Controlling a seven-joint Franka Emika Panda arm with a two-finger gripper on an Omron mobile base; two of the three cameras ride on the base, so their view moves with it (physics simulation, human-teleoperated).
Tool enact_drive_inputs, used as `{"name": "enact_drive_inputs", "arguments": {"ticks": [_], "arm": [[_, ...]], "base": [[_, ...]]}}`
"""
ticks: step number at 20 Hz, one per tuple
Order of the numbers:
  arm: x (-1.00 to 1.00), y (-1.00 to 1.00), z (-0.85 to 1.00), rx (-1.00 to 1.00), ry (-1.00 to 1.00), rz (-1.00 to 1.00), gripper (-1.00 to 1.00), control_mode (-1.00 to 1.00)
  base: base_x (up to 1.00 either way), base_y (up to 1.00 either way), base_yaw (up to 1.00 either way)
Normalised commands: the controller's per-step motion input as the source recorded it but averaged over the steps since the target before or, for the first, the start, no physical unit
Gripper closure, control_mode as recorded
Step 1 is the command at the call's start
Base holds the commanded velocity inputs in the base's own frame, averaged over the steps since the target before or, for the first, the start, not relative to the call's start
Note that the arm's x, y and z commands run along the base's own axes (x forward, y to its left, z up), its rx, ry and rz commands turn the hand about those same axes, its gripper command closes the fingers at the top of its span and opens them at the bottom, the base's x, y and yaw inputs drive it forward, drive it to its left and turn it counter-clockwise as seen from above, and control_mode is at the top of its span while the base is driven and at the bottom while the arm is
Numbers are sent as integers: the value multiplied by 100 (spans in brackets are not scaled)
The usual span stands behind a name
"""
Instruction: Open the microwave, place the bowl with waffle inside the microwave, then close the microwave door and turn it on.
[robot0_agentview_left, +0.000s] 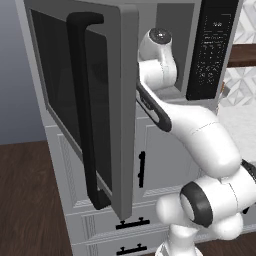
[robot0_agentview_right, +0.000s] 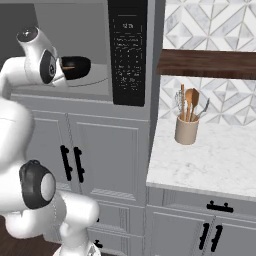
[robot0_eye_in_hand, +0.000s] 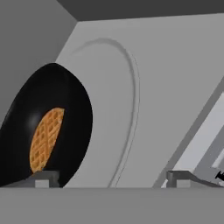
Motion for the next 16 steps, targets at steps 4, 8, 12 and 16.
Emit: {"name": "enact_drive_inputs", "arguments": {"ticks": [4,8,12,16], "arm": [[-100,-50,21,0,-4,0,-100,-100],[-100,-40,23,0,-9,4,100,-100],[-100,-30,27,0,-10,3,100,-100],[-100,-24,27,1,-4,1,100,-100]], "base": [[0,0,0],[0,0,0],[0,0,0],[0,0,0]]}}
